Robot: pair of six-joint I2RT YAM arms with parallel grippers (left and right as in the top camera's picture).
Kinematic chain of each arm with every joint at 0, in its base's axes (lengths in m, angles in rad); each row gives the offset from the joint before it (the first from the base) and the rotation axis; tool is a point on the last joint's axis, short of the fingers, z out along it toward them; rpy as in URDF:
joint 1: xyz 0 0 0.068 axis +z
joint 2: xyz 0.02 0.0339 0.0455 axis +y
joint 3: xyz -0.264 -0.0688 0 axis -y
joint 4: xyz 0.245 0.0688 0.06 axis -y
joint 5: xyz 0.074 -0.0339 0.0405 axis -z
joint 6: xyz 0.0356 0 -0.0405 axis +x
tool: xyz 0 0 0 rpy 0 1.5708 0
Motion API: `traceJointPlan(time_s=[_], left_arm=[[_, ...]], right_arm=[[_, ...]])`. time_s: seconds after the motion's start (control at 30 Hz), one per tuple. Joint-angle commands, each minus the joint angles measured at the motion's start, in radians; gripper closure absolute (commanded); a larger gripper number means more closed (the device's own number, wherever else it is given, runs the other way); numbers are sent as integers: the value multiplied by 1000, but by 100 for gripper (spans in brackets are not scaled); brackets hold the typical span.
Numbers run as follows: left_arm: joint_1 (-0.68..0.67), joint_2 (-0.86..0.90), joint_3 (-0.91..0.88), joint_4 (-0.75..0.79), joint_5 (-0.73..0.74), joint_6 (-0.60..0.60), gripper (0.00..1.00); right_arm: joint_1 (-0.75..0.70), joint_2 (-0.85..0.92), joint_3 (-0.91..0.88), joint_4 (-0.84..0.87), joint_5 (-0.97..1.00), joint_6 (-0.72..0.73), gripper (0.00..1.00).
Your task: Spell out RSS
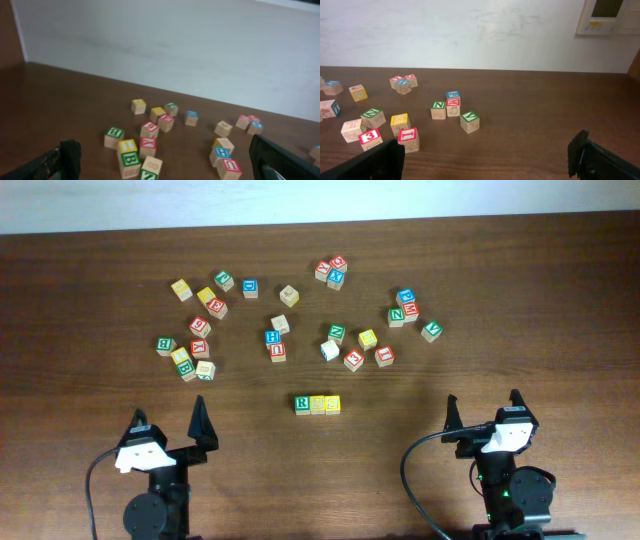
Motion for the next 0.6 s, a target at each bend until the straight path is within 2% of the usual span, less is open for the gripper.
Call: traceJointPlan(time_s=[0.0, 0.2, 0.57], left_arm=[[-12, -11, -6, -42, -84, -1, 1], [-12, -11, -6, -84, -40, 148, 1], [-65, -11, -6, -87, -40, 201, 1]], right_arm=[[6, -12, -9, 0, 6, 7, 2], [6, -12, -9, -1, 6, 7, 2], [6, -12, -9, 0, 6, 7, 2]])
